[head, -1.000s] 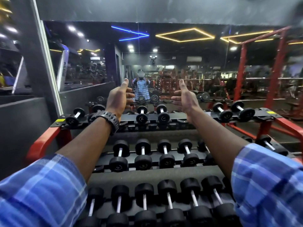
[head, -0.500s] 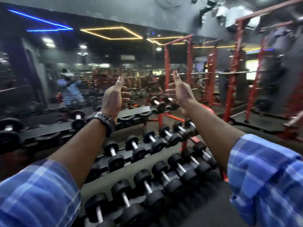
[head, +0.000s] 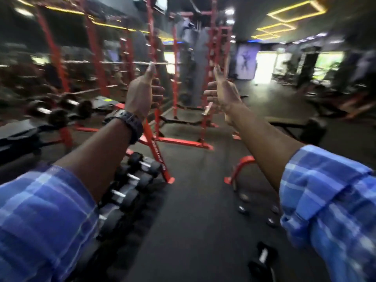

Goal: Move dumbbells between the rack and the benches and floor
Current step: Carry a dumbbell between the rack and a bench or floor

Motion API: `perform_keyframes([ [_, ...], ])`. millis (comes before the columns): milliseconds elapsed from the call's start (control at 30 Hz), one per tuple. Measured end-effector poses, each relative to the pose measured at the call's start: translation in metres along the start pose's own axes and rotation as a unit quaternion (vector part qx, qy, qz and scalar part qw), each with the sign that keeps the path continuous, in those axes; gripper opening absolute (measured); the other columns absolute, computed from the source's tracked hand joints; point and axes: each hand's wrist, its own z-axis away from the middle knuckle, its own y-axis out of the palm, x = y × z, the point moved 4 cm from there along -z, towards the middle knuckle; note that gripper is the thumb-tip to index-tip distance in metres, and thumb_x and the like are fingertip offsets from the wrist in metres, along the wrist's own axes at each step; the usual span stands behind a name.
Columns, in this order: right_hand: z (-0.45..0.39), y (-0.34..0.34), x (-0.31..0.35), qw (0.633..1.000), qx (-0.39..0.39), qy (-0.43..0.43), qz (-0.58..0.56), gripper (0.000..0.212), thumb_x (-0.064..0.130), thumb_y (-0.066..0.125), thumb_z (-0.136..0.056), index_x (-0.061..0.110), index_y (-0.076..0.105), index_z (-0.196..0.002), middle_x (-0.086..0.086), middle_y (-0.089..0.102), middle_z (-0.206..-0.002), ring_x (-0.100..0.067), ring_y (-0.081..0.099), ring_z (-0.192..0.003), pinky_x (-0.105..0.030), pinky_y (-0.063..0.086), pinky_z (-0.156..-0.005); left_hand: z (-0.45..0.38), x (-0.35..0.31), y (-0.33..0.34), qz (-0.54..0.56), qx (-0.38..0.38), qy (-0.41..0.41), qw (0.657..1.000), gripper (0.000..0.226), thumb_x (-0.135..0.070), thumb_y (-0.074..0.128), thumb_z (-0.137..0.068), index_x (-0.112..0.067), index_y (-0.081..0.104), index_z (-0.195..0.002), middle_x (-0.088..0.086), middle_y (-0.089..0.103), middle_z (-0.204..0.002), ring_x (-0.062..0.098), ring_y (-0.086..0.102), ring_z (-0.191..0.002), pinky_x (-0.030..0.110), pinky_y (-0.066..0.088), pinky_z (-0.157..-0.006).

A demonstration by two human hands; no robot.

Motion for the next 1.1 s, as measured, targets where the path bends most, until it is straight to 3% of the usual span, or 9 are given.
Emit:
perform_keyframes([
  [100,0.022,-0.051,-0.014,0.996,-0.080,0.033,0.034,0.067,0.068,0.039,-0.090,0.010,0.064,-0.110,-0.007,0.065,-0.089,-0.015,0.055,-0.066,-0.021,0.043,-0.055,0.005,0.020,0.048,0.022,0.084,-0.025,0.996,0.054,-0.057,0.040,-0.099,-0.009,0.063,-0.104,0.006,0.069,-0.087,0.017,0.063,-0.067,0.028,0.046,-0.058],
  [200,0.064,-0.087,-0.023,0.981,-0.168,0.068,0.066,0.061,0.071,0.038,-0.088,0.016,0.064,-0.096,-0.003,0.068,-0.087,-0.015,0.060,-0.071,-0.024,0.047,-0.061,0.025,0.034,0.082,0.052,0.167,-0.046,0.984,0.058,-0.058,0.040,-0.099,-0.007,0.063,-0.115,0.007,0.068,-0.092,0.020,0.061,-0.072,0.027,0.046,-0.057],
  [367,0.145,-0.115,-0.036,0.954,-0.268,0.104,0.087,0.065,0.066,0.038,-0.091,0.010,0.065,-0.109,-0.007,0.070,-0.096,-0.014,0.058,-0.069,-0.025,0.043,-0.061,0.075,0.057,0.108,0.094,0.263,-0.086,0.956,0.050,-0.059,0.042,-0.097,-0.014,0.063,-0.097,0.007,0.067,-0.087,0.019,0.058,-0.070,0.027,0.044,-0.057],
  [500,0.208,-0.136,-0.045,0.928,-0.335,0.133,0.092,0.065,0.071,0.040,-0.087,0.014,0.067,-0.102,-0.005,0.073,-0.098,-0.017,0.063,-0.081,-0.029,0.045,-0.068,0.126,0.063,0.124,0.088,0.324,-0.112,0.935,0.054,-0.057,0.041,-0.099,-0.008,0.064,-0.109,0.008,0.066,-0.090,0.017,0.056,-0.066,0.027,0.044,-0.057],
  [667,0.259,-0.152,-0.059,0.910,-0.371,0.154,0.099,0.068,0.073,0.040,-0.086,0.013,0.067,-0.105,-0.006,0.074,-0.100,-0.023,0.068,-0.095,-0.035,0.051,-0.082,0.166,0.055,0.140,0.094,0.376,-0.118,0.914,0.056,-0.054,0.038,-0.102,-0.005,0.062,-0.114,0.009,0.065,-0.094,0.019,0.057,-0.073,0.026,0.047,-0.058],
  [800,0.278,-0.157,-0.058,0.904,-0.389,0.152,0.096,0.069,0.073,0.040,-0.086,0.013,0.067,-0.107,-0.007,0.073,-0.102,-0.019,0.068,-0.090,-0.041,0.051,-0.095,0.183,0.054,0.150,0.091,0.390,-0.121,0.908,0.063,-0.057,0.038,-0.100,-0.002,0.062,-0.121,0.008,0.068,-0.096,0.021,0.061,-0.080,0.027,0.051,-0.060],
  [967,0.285,-0.158,-0.053,0.905,-0.385,0.149,0.107,0.067,0.072,0.037,-0.088,0.015,0.066,-0.107,-0.004,0.072,-0.100,-0.021,0.067,-0.103,-0.038,0.051,-0.094,0.188,0.051,0.153,0.083,0.393,-0.116,0.909,0.064,-0.059,0.036,-0.100,-0.005,0.063,-0.120,0.013,0.073,-0.109,0.021,0.064,-0.084,0.032,0.053,-0.071],
  [1100,0.281,-0.160,-0.051,0.907,-0.380,0.145,0.107,0.066,0.073,0.037,-0.087,0.017,0.066,-0.106,-0.002,0.072,-0.099,-0.020,0.067,-0.100,-0.036,0.051,-0.090,0.182,0.048,0.153,0.082,0.387,-0.106,0.912,0.063,-0.059,0.035,-0.100,-0.006,0.064,-0.119,0.012,0.073,-0.111,0.023,0.066,-0.088,0.031,0.053,-0.069],
])
